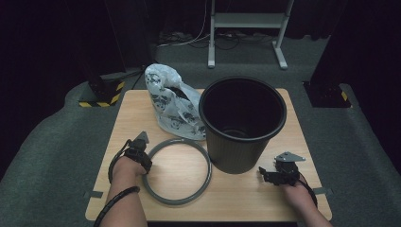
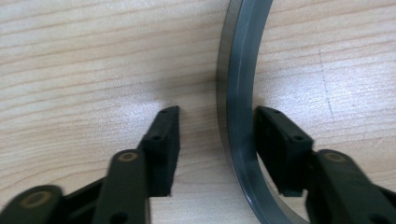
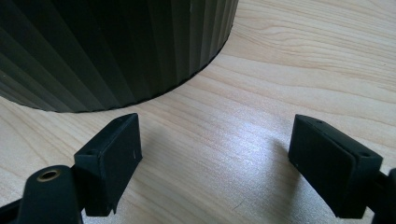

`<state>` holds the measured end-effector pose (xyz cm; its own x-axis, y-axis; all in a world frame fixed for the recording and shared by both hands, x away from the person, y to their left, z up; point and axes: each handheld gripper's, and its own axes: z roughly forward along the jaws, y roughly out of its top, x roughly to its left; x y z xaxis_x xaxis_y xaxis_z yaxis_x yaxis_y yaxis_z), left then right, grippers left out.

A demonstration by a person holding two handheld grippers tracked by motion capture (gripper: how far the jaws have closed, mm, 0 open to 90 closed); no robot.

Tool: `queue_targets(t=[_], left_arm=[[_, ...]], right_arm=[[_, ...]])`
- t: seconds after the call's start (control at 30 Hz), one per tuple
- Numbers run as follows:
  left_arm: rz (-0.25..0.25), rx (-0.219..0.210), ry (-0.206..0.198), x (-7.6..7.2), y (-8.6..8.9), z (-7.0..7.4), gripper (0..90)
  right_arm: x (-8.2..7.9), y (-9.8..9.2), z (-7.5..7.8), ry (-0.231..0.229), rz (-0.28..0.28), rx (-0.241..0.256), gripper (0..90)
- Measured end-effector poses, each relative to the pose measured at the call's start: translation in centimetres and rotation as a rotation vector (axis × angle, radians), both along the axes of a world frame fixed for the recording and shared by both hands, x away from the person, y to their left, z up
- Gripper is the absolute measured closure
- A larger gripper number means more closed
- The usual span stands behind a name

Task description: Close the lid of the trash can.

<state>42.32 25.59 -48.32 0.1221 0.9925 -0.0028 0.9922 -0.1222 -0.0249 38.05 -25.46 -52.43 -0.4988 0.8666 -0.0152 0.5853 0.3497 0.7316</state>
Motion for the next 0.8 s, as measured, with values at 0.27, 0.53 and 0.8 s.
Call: queue_targets(t=[0.27,0.53,0.8], left_arm=[[0.024,0.003,0.004,0.19,0.16,0.11,65.9],[0.032,0.005,-0.009,0.40,0.14,0.08,70.0],[0.036,0.005,-0.035,0.00,-0.11,0.12,72.4]], right_arm=[[0.04,-0.01,-0.01,-0.001,0.006,-0.001,16.7],[0.28,0.07,-0.01,0.001,0.011,-0.002,15.9],[0.27,0.05,-0.02,0.002,0.016,-0.002,15.7]])
